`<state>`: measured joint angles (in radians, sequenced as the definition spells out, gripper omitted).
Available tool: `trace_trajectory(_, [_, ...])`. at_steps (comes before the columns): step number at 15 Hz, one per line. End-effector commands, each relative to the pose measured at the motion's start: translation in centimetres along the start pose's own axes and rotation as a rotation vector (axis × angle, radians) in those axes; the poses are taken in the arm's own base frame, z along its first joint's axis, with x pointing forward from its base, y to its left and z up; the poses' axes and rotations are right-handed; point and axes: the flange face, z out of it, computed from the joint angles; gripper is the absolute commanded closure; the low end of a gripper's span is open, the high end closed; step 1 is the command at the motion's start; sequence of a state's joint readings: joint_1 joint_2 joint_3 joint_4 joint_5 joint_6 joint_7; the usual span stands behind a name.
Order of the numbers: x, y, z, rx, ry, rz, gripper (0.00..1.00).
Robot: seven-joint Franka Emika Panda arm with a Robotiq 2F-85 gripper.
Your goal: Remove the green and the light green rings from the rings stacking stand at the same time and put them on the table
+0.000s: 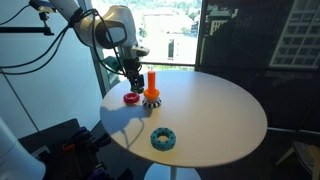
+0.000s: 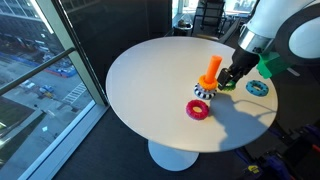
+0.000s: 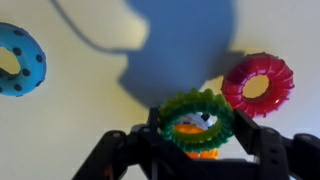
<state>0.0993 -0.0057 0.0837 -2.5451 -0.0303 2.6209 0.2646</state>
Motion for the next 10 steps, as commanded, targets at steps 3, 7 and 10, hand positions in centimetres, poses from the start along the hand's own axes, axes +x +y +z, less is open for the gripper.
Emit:
trace_trajectory(3, [-0.6,0.8,2.1,-0.035,-0.042,-0.039,0.51])
trace_trajectory(7, [-1.0,1.1,4.1,-0.075,-0.067,-0.067,0.51])
trace_trajectory(10, [-1.3,1.6,5.8,-0.1,-0.101,-0.088,0.51])
